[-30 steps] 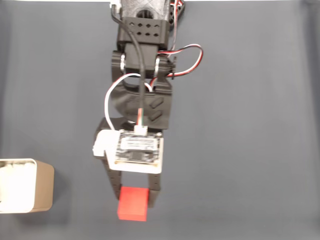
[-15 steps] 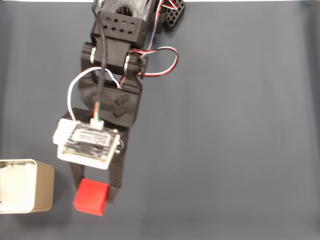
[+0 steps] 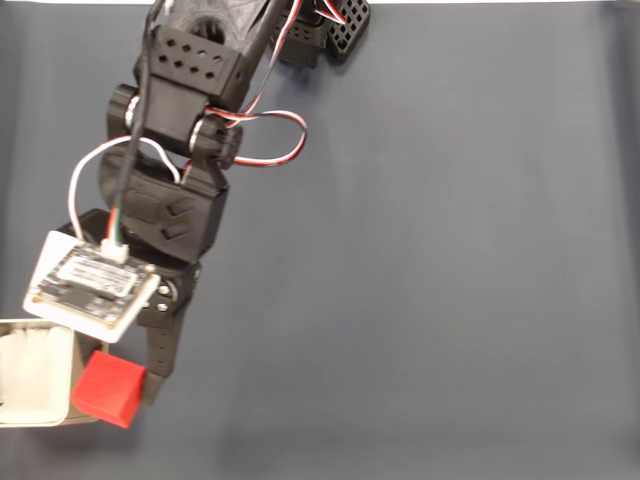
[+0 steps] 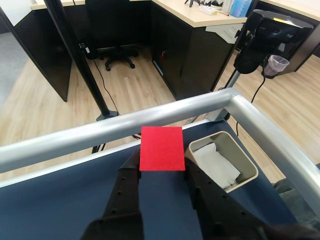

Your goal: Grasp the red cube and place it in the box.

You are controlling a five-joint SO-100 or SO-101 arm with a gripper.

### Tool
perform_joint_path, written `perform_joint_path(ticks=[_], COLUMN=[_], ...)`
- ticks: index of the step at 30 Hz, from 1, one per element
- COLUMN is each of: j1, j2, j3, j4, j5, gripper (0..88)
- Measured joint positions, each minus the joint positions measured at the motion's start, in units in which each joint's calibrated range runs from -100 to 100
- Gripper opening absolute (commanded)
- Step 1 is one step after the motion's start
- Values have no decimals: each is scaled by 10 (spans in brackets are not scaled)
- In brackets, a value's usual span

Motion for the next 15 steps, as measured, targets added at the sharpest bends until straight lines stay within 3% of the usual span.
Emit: perform_joint_path(ticks=[15], j1=[42], j2=[90], j3=[-60], j4=[0], j5=[0], gripper=[73])
